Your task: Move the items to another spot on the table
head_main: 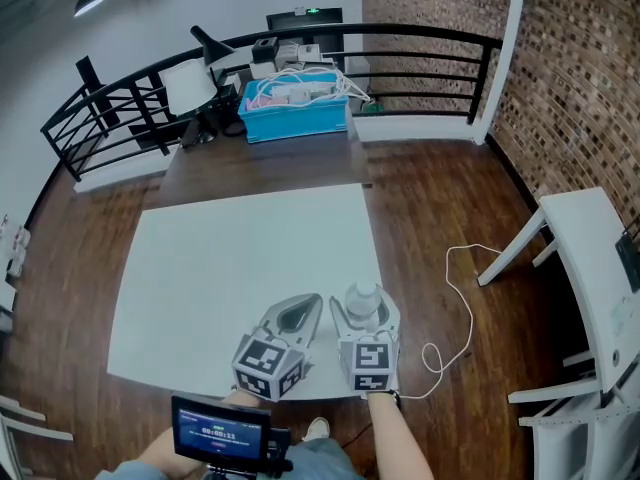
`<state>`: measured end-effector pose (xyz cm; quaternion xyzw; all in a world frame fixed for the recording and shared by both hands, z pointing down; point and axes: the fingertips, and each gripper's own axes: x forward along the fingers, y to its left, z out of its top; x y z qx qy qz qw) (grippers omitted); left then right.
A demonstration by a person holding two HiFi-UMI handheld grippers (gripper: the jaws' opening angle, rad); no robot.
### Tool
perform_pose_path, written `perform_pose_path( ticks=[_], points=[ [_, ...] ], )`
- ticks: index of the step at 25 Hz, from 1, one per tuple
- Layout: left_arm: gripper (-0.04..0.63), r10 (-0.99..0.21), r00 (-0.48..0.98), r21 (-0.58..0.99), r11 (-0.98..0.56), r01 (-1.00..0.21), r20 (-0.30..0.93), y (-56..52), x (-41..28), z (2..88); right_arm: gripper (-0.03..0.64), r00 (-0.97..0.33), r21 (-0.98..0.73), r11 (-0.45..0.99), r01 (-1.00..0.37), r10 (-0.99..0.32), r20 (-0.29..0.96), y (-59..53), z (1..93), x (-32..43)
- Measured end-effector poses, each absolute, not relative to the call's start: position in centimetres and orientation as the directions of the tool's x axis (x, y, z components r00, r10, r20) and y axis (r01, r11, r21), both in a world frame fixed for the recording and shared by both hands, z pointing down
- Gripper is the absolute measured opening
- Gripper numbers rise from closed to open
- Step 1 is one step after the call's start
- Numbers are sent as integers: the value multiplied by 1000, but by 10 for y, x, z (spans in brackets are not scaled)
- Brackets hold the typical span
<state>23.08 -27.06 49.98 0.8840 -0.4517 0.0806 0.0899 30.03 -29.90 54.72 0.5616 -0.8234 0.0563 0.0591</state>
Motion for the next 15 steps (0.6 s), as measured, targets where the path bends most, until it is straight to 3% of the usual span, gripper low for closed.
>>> perform_pose_path(
  ticks=[15],
  points=[
    [12, -787, 579, 74, -578, -812, 211, -257, 223, 485, 370, -326, -4, 331, -944, -929, 174, -284, 537, 309]
  ],
)
